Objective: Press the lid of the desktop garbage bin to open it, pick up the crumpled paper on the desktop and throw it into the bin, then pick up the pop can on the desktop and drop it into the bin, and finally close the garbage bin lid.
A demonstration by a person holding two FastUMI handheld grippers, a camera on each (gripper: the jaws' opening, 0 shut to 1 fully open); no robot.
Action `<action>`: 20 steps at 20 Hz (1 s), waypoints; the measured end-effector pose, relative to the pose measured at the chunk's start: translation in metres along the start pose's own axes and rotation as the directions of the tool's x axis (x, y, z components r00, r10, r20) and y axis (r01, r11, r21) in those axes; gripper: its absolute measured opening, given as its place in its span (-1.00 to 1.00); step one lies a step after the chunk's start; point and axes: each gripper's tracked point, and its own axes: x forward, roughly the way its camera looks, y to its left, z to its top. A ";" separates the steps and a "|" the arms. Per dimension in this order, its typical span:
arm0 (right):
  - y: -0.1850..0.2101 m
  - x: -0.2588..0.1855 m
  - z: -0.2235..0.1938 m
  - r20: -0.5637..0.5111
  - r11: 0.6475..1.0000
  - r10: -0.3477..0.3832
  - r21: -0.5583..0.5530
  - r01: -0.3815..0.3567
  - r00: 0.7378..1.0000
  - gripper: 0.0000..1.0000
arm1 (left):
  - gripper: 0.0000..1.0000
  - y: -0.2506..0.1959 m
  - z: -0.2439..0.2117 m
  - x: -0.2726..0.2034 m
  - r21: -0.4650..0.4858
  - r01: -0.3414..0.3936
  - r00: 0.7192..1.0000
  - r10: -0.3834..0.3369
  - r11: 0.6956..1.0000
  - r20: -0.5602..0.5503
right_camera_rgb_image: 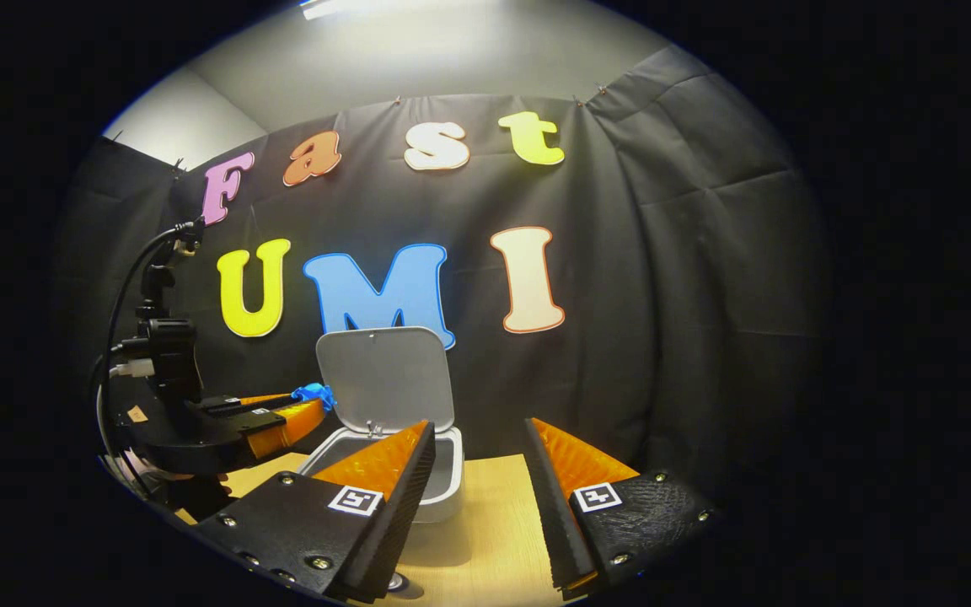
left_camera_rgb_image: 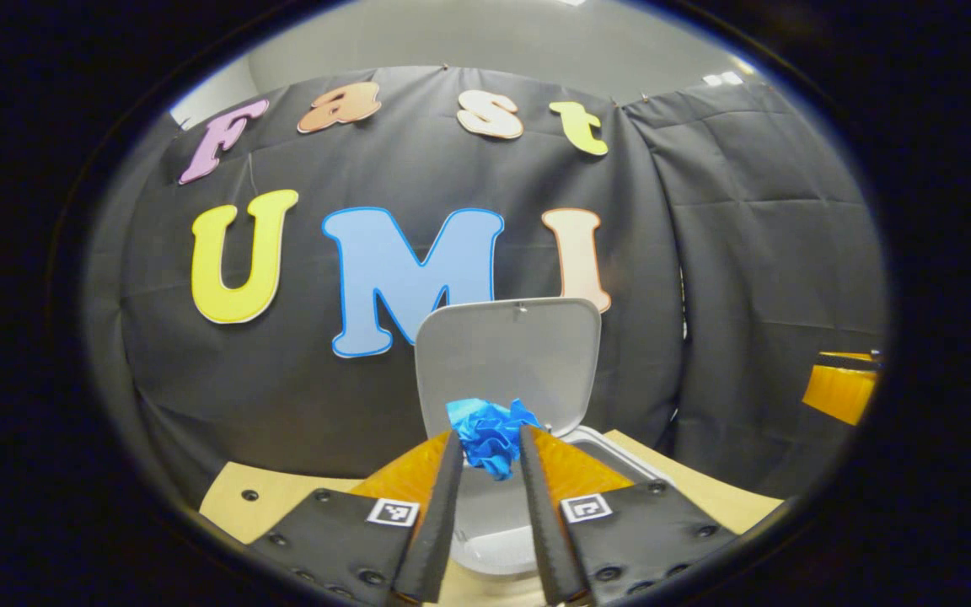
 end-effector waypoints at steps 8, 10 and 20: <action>0.008 0.003 -0.014 -0.029 1.000 0.022 0.002 -0.022 0.999 0.36 | 0.42 0.014 -0.002 -0.003 -0.010 -0.021 1.000 0.021 1.000 -0.010; 0.021 0.002 -0.029 -0.060 0.998 0.056 0.008 -0.056 0.997 0.36 | 0.42 0.023 -0.003 -0.007 -0.008 -0.040 0.999 0.040 0.999 -0.011; 0.085 0.001 -0.154 -0.346 0.961 0.251 -0.022 -0.275 0.904 0.65 | 0.43 0.095 -0.007 -0.040 -0.021 -0.175 0.984 0.175 0.984 -0.021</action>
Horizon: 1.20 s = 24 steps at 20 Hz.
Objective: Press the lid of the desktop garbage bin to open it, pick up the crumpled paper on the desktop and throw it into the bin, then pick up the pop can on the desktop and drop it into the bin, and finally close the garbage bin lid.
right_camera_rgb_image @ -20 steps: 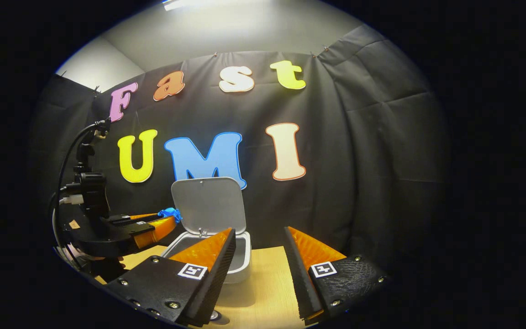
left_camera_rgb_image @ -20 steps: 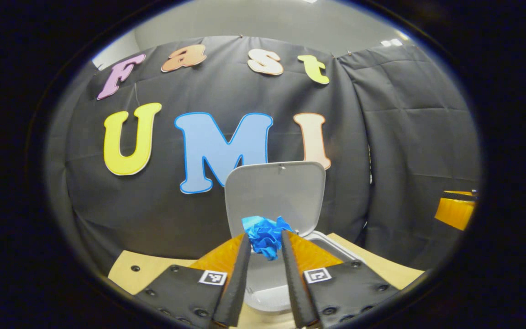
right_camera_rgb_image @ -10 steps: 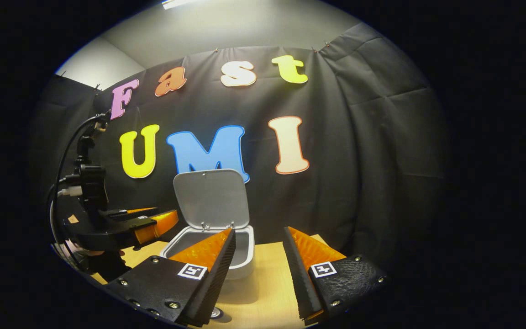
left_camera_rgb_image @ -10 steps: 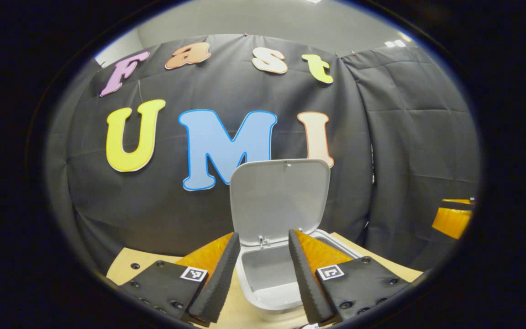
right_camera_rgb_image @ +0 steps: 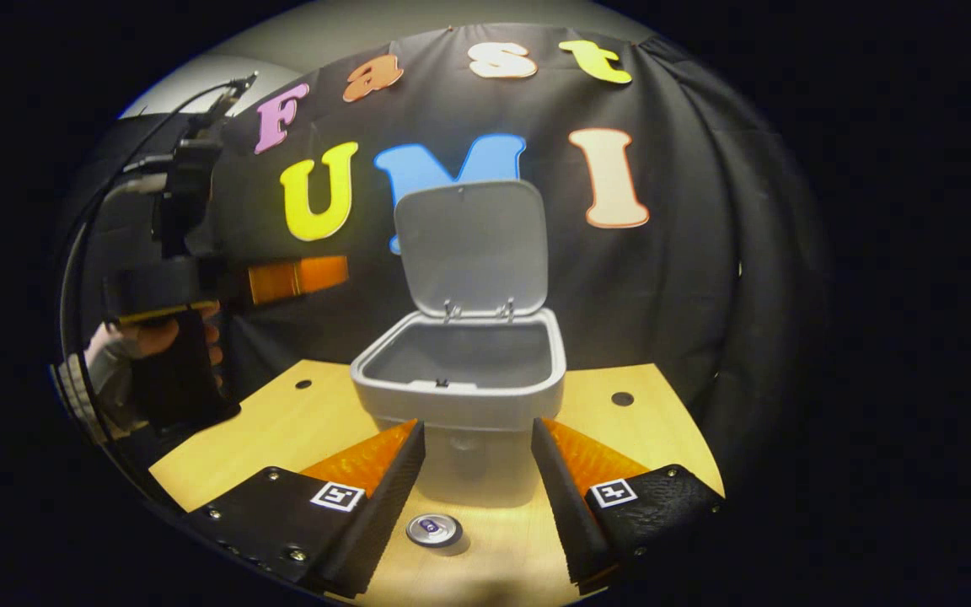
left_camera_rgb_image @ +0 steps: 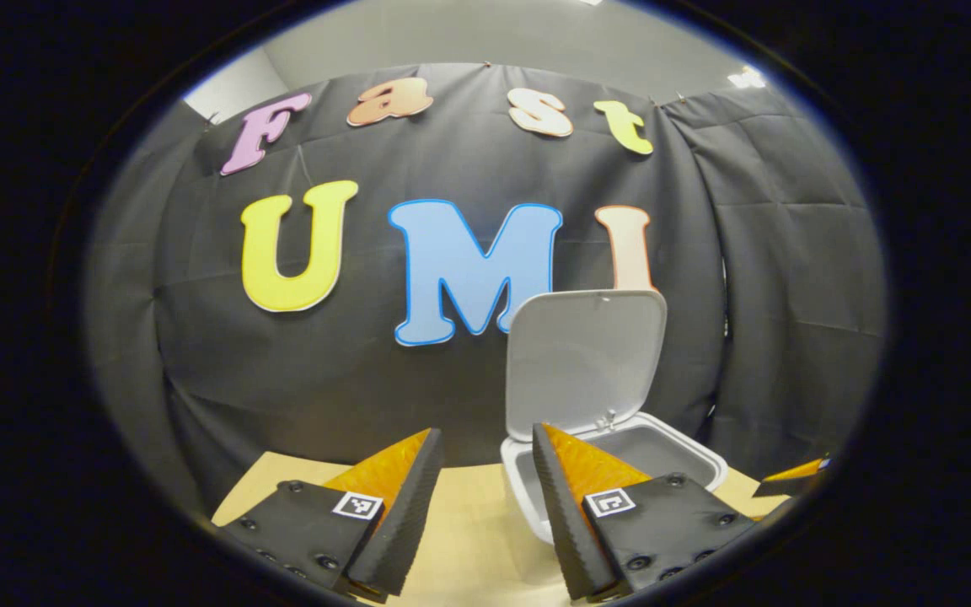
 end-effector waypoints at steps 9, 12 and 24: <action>0.033 0.039 -0.090 -0.235 0.989 0.106 -0.073 -0.126 0.966 0.67 | 0.45 0.054 -0.006 -0.028 -0.017 -0.108 0.994 0.108 0.994 -0.017; 0.038 0.045 -0.113 -0.290 0.986 0.111 -0.084 -0.141 0.951 0.68 | 0.45 0.066 -0.011 -0.034 -0.021 -0.130 0.991 0.130 0.991 -0.028; 0.039 0.065 -0.151 -0.376 0.984 0.121 -0.076 -0.161 0.919 0.68 | 0.48 0.086 -0.026 -0.050 -0.036 -0.180 0.982 0.177 0.983 -0.066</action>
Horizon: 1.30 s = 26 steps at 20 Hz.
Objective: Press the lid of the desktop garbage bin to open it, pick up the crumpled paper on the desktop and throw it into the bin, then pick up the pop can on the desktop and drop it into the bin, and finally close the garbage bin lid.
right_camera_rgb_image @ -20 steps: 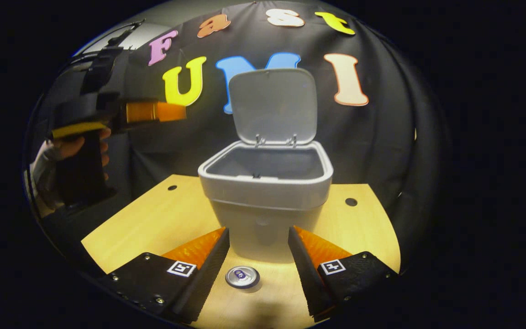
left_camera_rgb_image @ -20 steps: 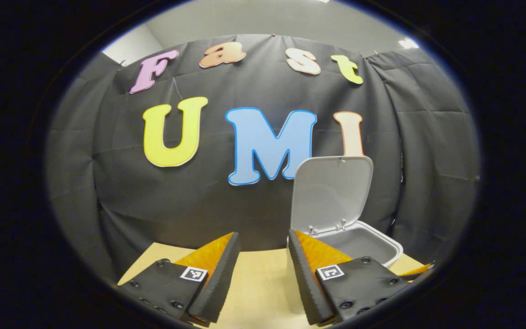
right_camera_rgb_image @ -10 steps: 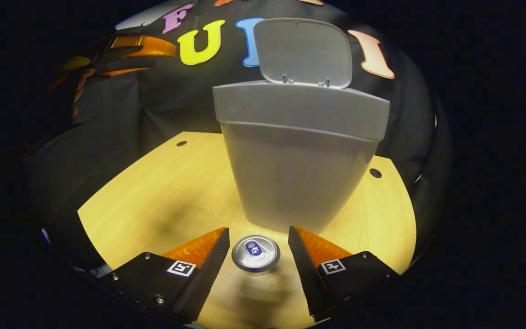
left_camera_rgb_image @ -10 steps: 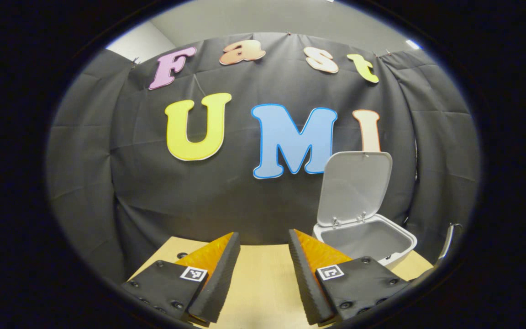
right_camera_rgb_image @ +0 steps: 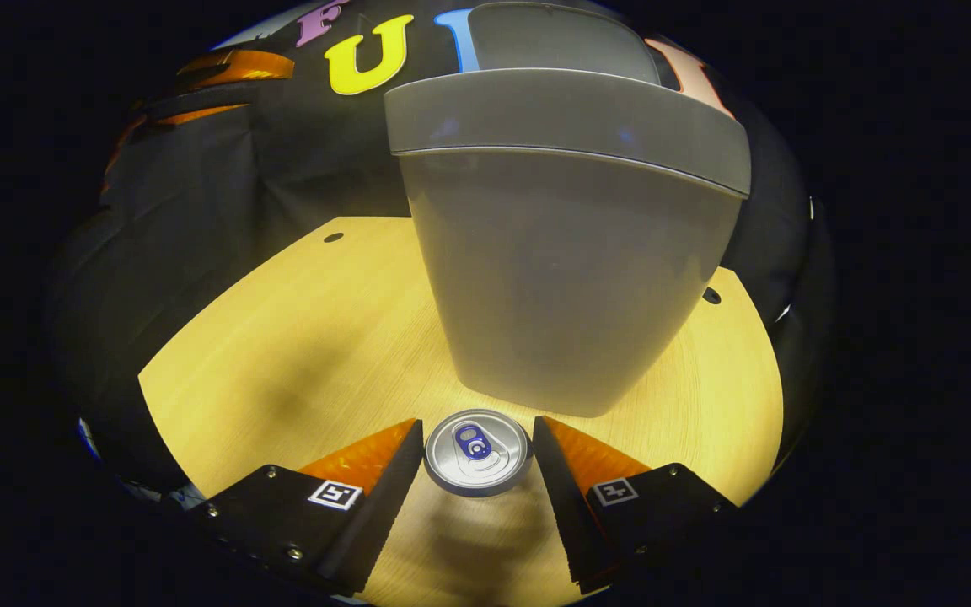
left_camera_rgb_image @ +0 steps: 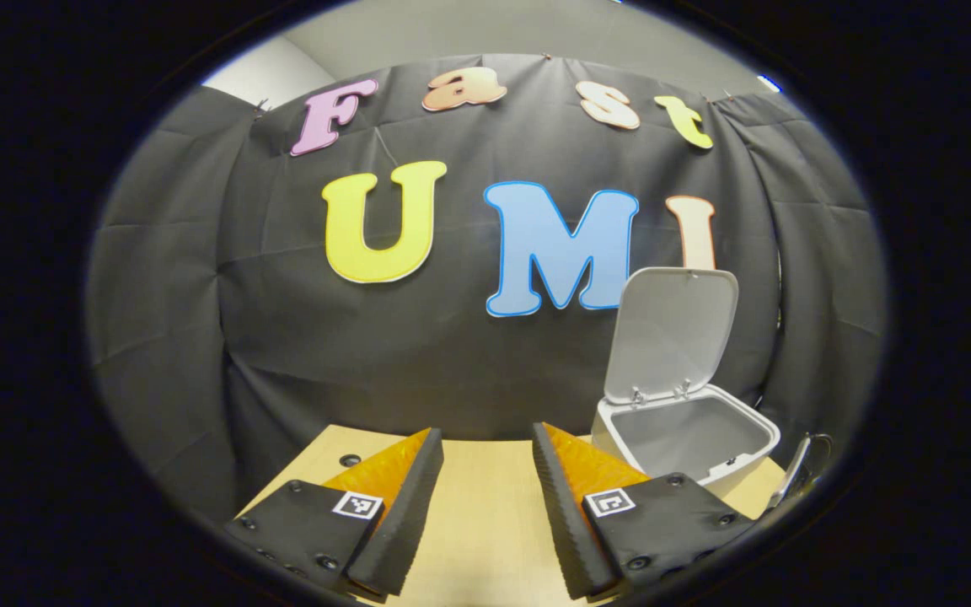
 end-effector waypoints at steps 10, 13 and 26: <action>0.000 0.001 0.000 -0.008 1.000 0.014 -0.010 -0.015 1.000 0.66 | 0.42 -0.014 -0.021 0.002 -0.007 0.001 1.000 -0.001 1.000 0.004; 0.000 -0.002 0.004 0.000 1.000 0.010 -0.024 -0.010 1.000 0.67 | 0.42 -0.016 -0.022 0.002 -0.005 0.004 1.000 -0.004 1.000 0.007; 0.044 -0.072 0.095 0.177 0.980 0.184 0.038 -0.194 0.967 0.66 | 0.42 -0.017 -0.036 -0.004 -0.024 0.000 1.000 -0.001 1.000 -0.003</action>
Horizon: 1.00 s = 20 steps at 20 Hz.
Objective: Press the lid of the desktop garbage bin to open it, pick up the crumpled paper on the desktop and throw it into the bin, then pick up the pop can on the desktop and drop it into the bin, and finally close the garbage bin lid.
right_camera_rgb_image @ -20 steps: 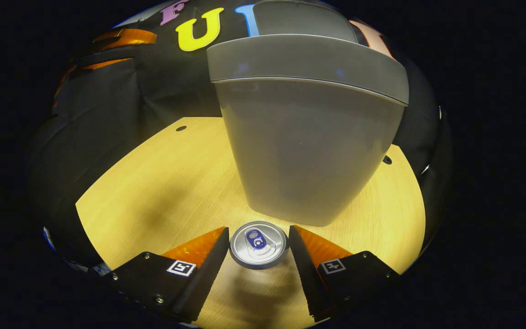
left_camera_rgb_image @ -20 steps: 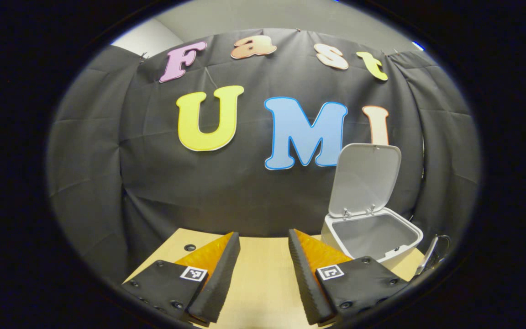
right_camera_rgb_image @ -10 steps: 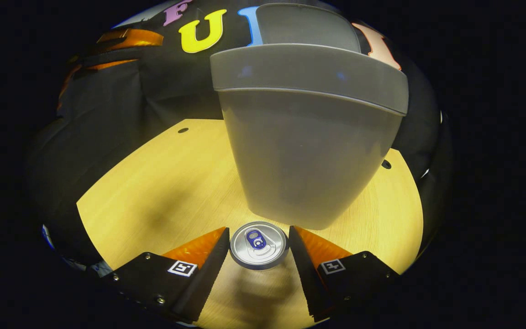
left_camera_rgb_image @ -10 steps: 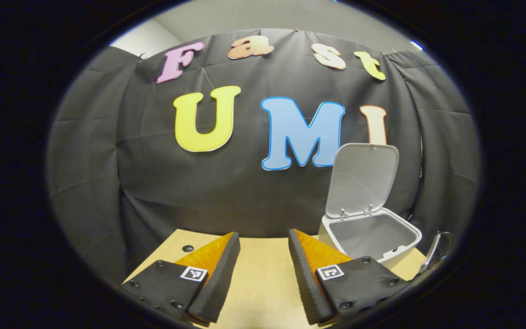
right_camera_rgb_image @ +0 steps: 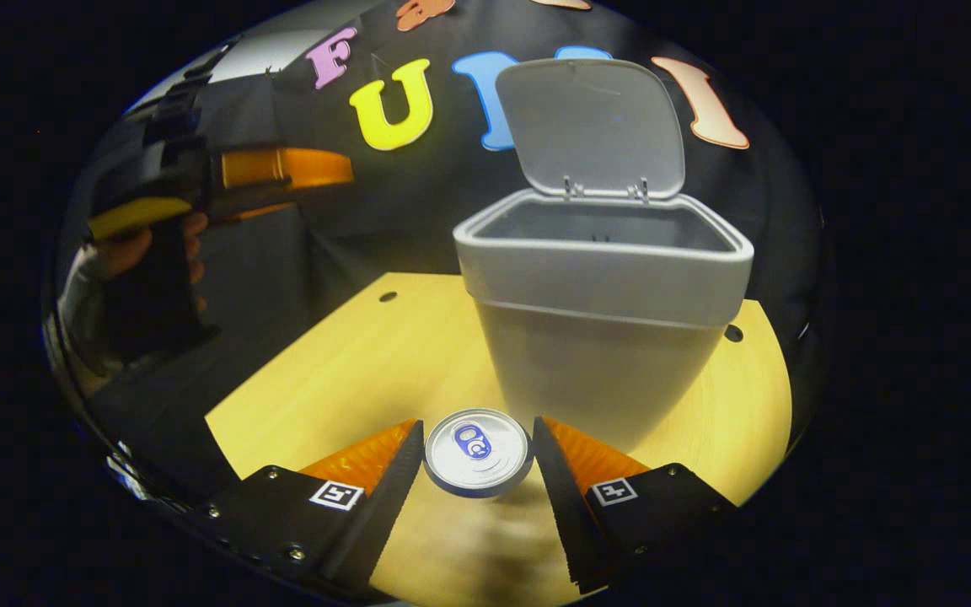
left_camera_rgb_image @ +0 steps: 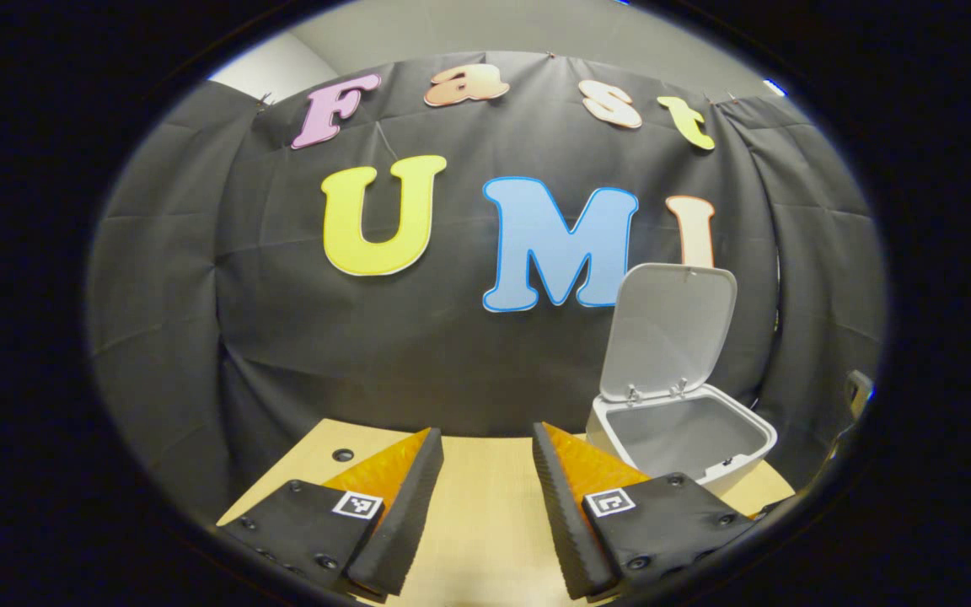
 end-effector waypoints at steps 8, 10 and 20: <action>0.046 -0.046 0.136 0.265 0.991 0.132 0.002 -0.137 0.955 0.65 | 0.39 0.016 -0.006 -0.006 -0.012 -0.030 1.000 0.030 0.999 -0.008; 0.048 -0.056 0.165 0.332 0.989 0.140 0.004 -0.150 0.933 0.65 | 0.43 0.017 -0.007 -0.007 -0.015 -0.033 0.999 0.032 0.999 -0.009; -0.023 -0.072 0.231 0.492 1.000 -0.013 0.022 0.003 0.870 0.65 | 0.39 0.008 -0.009 -0.007 -0.006 -0.020 1.000 0.020 1.000 -0.012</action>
